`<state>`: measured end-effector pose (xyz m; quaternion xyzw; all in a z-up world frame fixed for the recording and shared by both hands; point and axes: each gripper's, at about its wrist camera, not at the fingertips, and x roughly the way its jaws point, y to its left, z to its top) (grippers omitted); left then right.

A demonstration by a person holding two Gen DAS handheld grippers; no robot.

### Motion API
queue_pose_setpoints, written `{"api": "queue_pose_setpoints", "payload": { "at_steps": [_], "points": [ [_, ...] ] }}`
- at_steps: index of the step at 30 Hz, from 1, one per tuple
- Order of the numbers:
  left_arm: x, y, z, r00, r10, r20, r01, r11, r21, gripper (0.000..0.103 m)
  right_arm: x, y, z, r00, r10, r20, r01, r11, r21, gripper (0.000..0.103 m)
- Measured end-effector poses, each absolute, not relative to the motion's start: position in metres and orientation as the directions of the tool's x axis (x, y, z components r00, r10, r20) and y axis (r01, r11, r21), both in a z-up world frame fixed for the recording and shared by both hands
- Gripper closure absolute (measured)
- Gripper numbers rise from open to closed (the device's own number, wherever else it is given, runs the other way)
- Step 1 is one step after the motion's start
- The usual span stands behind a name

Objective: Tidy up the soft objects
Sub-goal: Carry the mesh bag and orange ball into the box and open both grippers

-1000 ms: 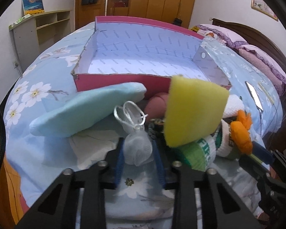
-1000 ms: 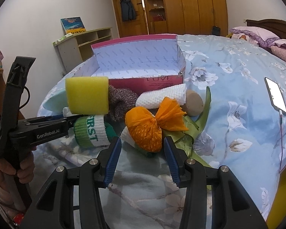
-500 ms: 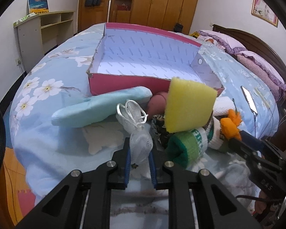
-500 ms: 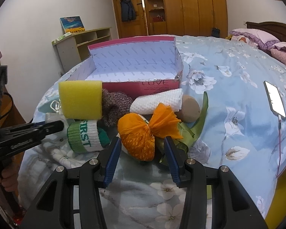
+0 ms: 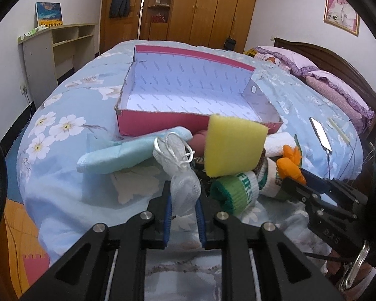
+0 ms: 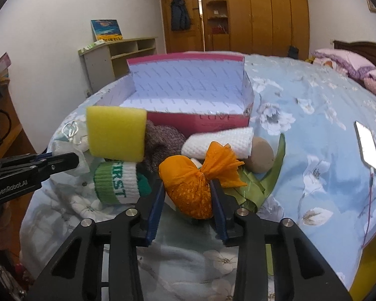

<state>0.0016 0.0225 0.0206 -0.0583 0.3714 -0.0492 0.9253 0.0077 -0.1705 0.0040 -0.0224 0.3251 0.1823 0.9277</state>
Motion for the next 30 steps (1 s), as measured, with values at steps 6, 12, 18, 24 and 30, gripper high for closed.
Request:
{"api": "queue_pose_setpoints", "payload": {
  "at_steps": [6,12,18,24,30],
  "points": [
    [-0.001,0.021,0.031,0.733,-0.134,-0.667,0.055,0.989,-0.139,0.086,-0.002,-0.167,0.02,0.74,0.351,-0.573,-0.393,0.918,0.055,0.068],
    [0.003,0.021,0.044,0.749,-0.13,-0.65,0.061,0.99,-0.128,0.086,0.002,-0.169,0.03,0.727,0.381,-0.572,-0.412,0.908,0.081,0.068],
    [0.012,0.026,0.054,0.758,-0.132,-0.639,0.06,0.989,-0.132,0.086,0.012,-0.171,0.038,0.719,0.393,-0.573,-0.422,0.902,0.09,0.068],
    [0.025,0.027,0.07,0.789,-0.109,-0.604,0.057,0.993,-0.104,0.086,0.022,-0.174,0.049,0.731,0.389,-0.56,-0.419,0.904,0.082,0.068],
    [0.048,0.031,0.079,0.803,-0.089,-0.589,0.038,0.994,-0.099,0.086,0.037,-0.173,0.062,0.748,0.38,-0.544,-0.413,0.908,0.066,0.068]
  ]
}}
